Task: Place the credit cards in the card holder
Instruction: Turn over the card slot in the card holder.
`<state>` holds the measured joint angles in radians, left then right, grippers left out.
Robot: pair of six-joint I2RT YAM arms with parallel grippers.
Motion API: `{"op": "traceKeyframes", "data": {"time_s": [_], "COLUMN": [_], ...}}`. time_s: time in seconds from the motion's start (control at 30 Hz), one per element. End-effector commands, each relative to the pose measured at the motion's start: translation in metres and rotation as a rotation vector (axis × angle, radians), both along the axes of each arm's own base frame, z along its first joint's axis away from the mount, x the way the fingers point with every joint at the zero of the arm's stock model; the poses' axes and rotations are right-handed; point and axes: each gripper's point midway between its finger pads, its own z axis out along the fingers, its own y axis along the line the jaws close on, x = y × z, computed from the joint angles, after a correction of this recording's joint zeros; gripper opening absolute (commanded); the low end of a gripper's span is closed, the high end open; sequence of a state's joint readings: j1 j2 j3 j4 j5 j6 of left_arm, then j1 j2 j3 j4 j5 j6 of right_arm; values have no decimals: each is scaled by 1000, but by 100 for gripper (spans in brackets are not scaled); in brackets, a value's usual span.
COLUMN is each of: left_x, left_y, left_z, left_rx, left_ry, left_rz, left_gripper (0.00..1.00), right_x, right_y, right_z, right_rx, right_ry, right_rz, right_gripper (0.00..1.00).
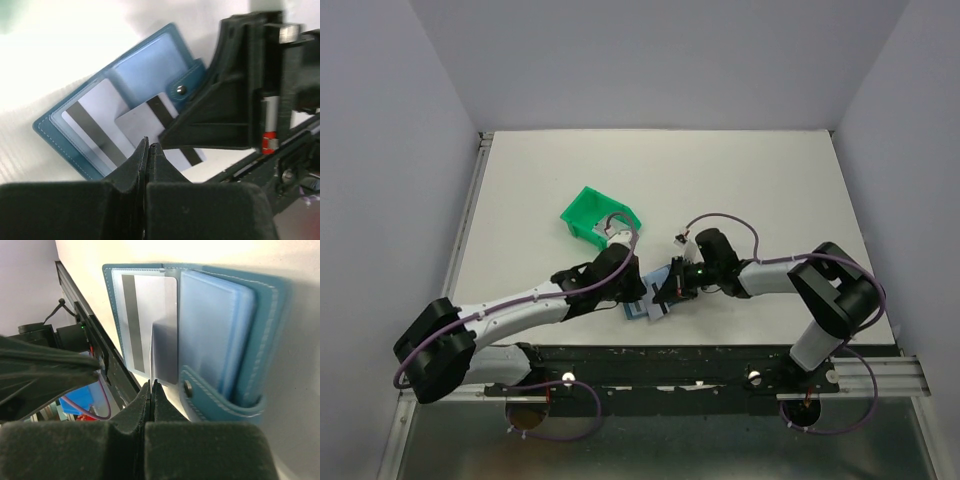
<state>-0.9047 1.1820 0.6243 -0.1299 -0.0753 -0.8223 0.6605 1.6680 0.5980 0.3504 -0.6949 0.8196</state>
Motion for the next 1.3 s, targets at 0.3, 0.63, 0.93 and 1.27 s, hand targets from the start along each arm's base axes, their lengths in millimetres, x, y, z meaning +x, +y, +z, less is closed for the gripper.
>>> {"op": "traceKeyframes", "data": {"time_s": [0.3,0.63,0.93,1.27], "left_x": [2,5,15,8], "left_y": [19,3,-12,-12], "left_z": [-66,-84,-89,-105], "left_rx": [178,181,205,207], "left_ry": [133,170,165,204], "left_rz": [96,58,17,7], "left_gripper": [0,0,0,0], "right_x": [7,24,27,31], "right_y": [-7,-46,-68,-103], "right_z": [6,4,-5,-7], "right_rx": [-64,-365,-530,-733], "right_ry": [-49,-99,-88,-134], "right_rz": [-58,-156,-160,-153], "right_gripper": [0,0,0,0]}}
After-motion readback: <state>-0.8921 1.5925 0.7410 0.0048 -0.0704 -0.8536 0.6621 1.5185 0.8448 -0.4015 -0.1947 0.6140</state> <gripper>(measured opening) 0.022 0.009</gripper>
